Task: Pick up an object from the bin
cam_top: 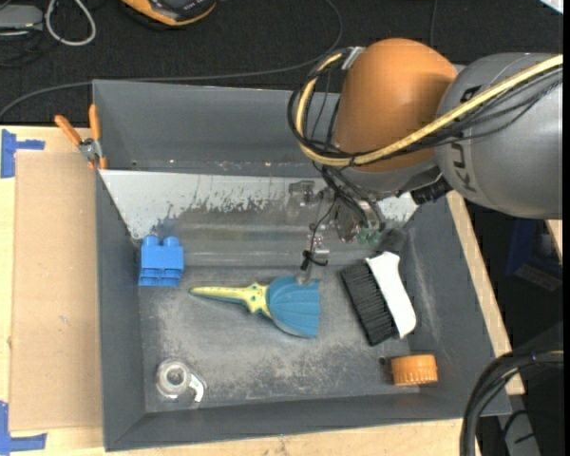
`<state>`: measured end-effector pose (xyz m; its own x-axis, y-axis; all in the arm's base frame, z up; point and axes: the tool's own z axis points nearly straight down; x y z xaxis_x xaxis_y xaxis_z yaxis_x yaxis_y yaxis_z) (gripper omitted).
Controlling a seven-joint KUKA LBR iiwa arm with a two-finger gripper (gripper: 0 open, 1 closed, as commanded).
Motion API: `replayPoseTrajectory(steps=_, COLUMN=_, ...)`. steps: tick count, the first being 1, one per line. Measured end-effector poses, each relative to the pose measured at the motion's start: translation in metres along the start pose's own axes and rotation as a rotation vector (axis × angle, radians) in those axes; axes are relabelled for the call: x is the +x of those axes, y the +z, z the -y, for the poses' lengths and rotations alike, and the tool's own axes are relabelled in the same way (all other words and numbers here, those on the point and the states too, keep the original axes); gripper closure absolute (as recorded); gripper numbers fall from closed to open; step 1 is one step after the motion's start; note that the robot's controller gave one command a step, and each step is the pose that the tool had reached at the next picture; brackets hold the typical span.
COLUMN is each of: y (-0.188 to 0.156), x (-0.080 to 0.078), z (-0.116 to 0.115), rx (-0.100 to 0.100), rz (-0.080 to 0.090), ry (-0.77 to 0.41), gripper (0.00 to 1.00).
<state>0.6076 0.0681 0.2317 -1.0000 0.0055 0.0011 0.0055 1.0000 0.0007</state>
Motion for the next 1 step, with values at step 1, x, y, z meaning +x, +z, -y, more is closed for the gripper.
replayPoseTrajectory(steps=1, y=0.0000, x=0.0000, z=0.0000, rx=0.000, rz=0.000, ry=0.000, gripper=0.00)
